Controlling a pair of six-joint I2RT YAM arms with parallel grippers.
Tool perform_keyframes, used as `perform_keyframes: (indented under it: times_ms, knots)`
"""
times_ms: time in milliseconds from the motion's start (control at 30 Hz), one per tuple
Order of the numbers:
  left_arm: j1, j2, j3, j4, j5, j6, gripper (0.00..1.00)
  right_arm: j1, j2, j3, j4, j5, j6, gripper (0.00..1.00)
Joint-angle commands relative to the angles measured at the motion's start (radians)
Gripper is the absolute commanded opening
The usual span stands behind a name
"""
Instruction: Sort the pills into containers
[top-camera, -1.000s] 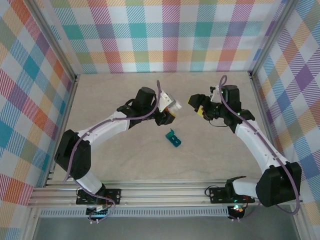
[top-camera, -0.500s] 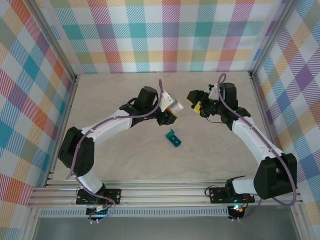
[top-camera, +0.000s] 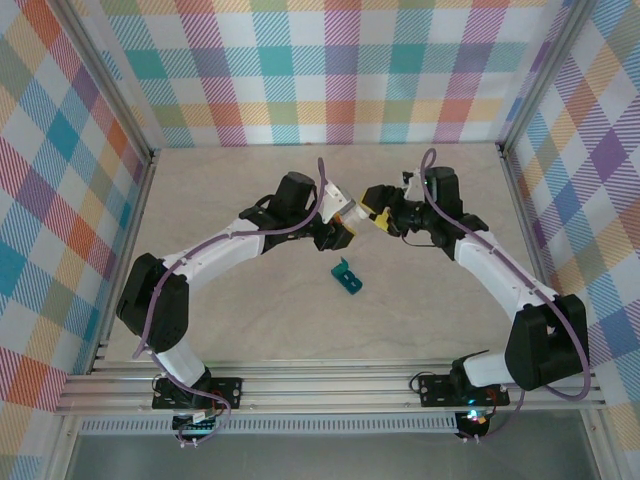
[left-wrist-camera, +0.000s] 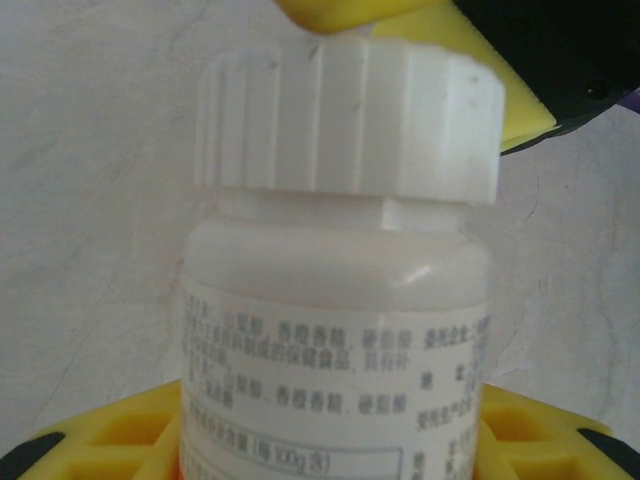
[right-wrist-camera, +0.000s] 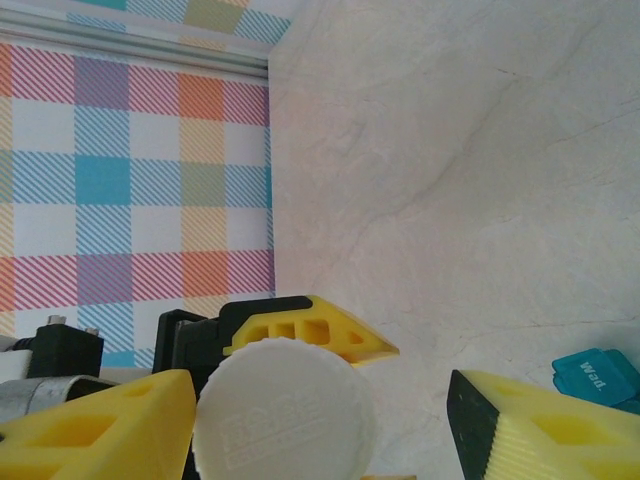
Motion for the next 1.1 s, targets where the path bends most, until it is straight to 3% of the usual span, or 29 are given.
perform_keyframes:
  times_ms: [0,200,500,633,833,967,1000,1067]
  knots:
    - [0.007,0.011,0.033,0.003,0.029,-0.009,0.0,0.014,0.013,0.034,0.035,-0.019,0.001,0.66]
    - [0.007,0.013,0.037,0.001,0.027,-0.007,0.0,0.031,0.02,0.036,0.033,-0.028,-0.007,0.62]
    - [0.009,0.008,0.039,-0.002,0.035,-0.008,0.0,0.035,0.025,0.044,0.019,-0.036,-0.06,0.41]
    - [0.03,-0.006,0.04,0.006,0.1,-0.038,0.0,0.034,0.042,0.052,0.064,-0.12,-0.203,0.33]
    - [0.1,-0.023,0.046,0.062,0.317,-0.16,0.0,0.031,0.014,0.017,0.178,-0.287,-0.455,0.34]
    - [0.107,-0.046,0.045,0.059,0.321,-0.166,0.0,0.022,0.012,0.022,0.173,-0.313,-0.469,0.36]
    - [0.108,-0.05,0.045,0.055,0.312,-0.162,0.0,0.02,0.012,0.027,0.171,-0.319,-0.461,0.39]
    - [0.108,-0.057,0.043,0.049,0.284,-0.155,0.0,0.019,-0.006,0.029,0.167,-0.314,-0.433,0.58]
